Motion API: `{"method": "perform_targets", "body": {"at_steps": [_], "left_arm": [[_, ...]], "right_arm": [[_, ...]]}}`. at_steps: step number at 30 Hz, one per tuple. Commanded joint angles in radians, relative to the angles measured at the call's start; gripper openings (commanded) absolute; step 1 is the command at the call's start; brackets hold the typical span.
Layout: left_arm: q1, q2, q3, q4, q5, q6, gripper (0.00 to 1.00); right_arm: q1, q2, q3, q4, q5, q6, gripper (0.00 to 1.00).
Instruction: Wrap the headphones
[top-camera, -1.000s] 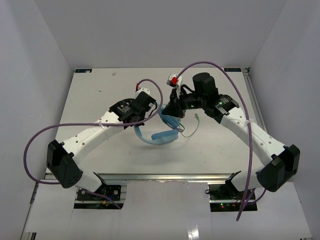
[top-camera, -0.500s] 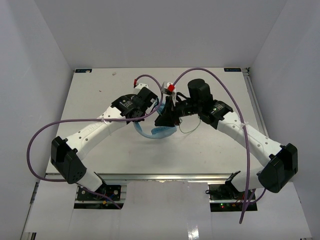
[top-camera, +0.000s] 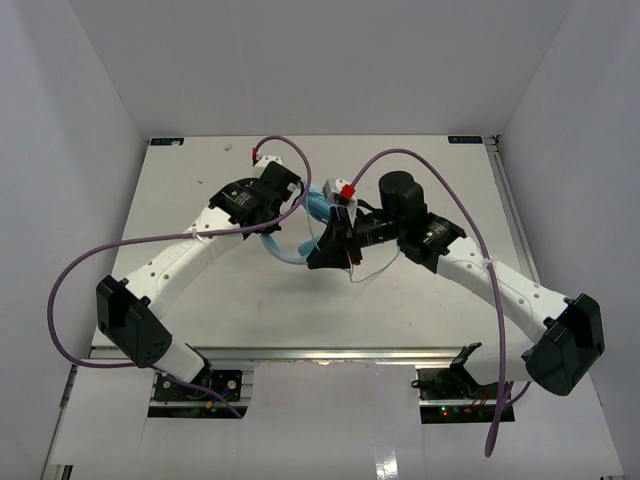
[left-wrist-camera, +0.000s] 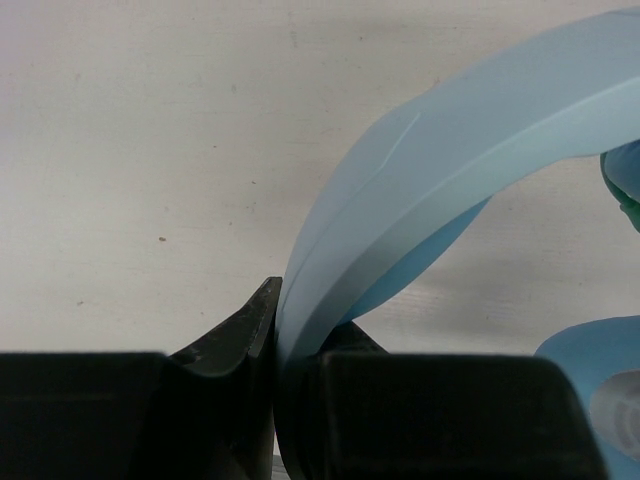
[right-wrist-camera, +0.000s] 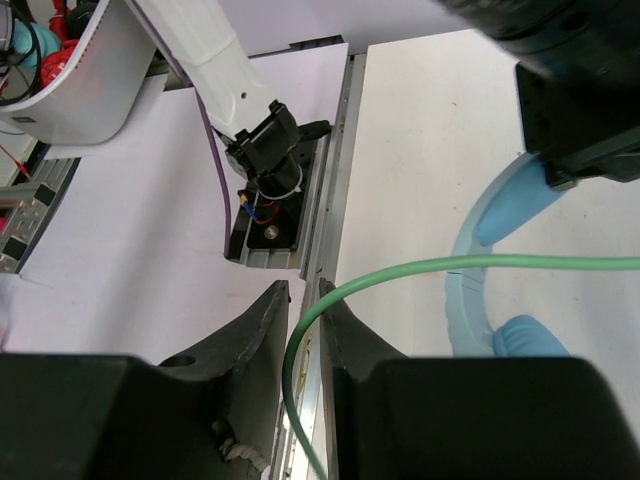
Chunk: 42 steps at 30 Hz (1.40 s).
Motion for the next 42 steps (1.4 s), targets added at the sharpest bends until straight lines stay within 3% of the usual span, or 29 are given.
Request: {"method": "perform_targets", "body": {"at_steps": [1,3,5,17,24,27,30,33,42], "left_arm": [[0.032,-0.092,0.076,0.078,0.063,-0.037,0.0],[0.041,-0.104,0.079,0.089,0.077,-0.045,0.0],[0.046,-0.114,0.074,0.101,0.085,-0.061,0.0],[0.095,-0.149,0.096,0.132,0.194,-0.122,0.0],[0.103,-0.197,0.104,0.143,0.243,-0.181,0.0],[0.103,-0.216,0.095,0.154,0.252,-0.21,0.0],[0.103,-0.242,0.066,0.189,0.272,-0.221,0.0],[0.103,-0.247,0.029,0.203,0.254,-0.231,0.0],[0.103,-0.222,-0.023,0.236,0.235,-0.26,0.0]], "right_arm": [[0.026,-0.027,-0.036,0.112,-0.058,0.033,0.23],[0.044,-0.027,-0.06,0.145,-0.058,0.047,0.13],[0.064,-0.026,-0.079,0.175,-0.059,0.055,0.1],[0.13,-0.015,-0.198,0.419,-0.088,0.149,0.19],[0.147,-0.039,-0.247,0.46,0.005,0.15,0.22],[0.151,-0.043,-0.274,0.49,0.045,0.159,0.2],[0.154,-0.047,-0.303,0.54,0.123,0.171,0.08],[0.164,-0.058,-0.311,0.583,0.15,0.182,0.08],[0.25,0.02,-0.154,0.443,0.224,0.131,0.08]]}}
